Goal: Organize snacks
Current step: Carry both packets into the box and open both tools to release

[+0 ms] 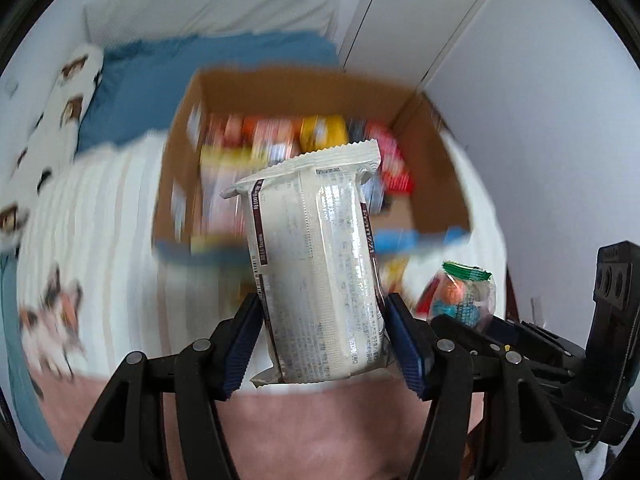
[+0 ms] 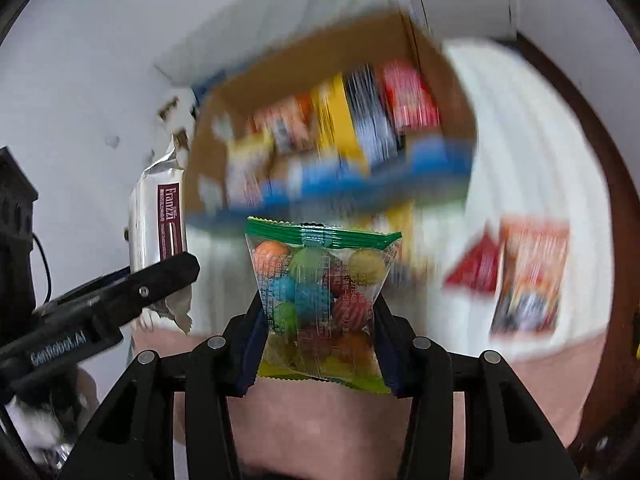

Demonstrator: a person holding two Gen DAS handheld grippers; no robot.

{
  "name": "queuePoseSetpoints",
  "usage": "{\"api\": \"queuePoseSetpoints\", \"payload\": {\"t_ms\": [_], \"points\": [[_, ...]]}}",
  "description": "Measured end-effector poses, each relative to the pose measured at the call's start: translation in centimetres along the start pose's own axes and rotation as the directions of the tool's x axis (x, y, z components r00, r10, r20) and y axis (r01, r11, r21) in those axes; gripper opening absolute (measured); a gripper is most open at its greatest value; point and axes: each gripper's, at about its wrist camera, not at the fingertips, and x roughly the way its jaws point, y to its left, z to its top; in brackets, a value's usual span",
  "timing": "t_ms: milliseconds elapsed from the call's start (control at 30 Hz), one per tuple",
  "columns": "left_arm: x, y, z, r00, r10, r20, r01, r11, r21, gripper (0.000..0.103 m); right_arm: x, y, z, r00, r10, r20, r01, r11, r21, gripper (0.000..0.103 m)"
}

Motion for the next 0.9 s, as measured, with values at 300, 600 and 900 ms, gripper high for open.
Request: {"api": "queuePoseSetpoints", "payload": {"t_ms": [300,600,900], "points": [[5.6,0.2,10.2,0.996,0.069,-0.058,-0.067,0.997,0.044,0.060,4.5,-1.9,12.5,0.988,-0.157,-0.009,0.157,0.987,-0.043,0.050],[15.6,2.5,9.1,0.958,0.089,-0.271,-0.085,0.996,0.030,0.060,11.5,-4.0,13.2,0.968,-0.209,-0.139,0.203,0.978,-0.057,0.050],[19.5,4.2,6.9,0.911,0.049,-0.409,-0.068,0.997,-0.031,0.060,13.4,-3.9,13.2,0.945,-0.249,-0.212,0.242,0.969,-0.059,0.075]]}}
